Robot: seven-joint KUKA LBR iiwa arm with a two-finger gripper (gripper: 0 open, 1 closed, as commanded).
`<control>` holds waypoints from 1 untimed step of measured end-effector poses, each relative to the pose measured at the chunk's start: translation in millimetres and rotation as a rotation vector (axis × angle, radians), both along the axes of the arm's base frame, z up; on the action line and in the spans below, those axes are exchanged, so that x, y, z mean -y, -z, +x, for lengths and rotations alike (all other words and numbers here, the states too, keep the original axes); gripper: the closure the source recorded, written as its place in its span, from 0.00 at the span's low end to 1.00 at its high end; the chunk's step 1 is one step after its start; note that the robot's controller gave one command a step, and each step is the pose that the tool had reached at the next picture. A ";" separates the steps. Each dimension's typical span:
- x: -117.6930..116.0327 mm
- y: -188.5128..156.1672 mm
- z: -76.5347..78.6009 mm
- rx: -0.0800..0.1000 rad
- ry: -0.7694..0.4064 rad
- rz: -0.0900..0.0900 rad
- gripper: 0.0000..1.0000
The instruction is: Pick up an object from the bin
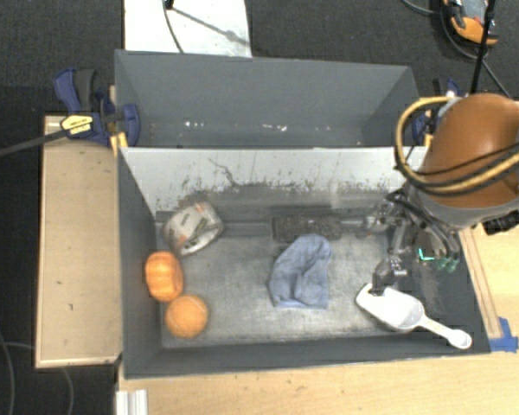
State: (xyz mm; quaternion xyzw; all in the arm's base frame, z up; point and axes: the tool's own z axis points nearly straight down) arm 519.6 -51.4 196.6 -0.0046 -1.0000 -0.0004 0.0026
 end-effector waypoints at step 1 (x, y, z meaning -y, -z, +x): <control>0.0 -4.1 1.7 0.008 -0.002 -0.001 0.00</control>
Offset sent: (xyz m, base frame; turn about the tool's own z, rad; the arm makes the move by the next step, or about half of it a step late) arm 0.0189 0.0147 -0.1189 -0.0741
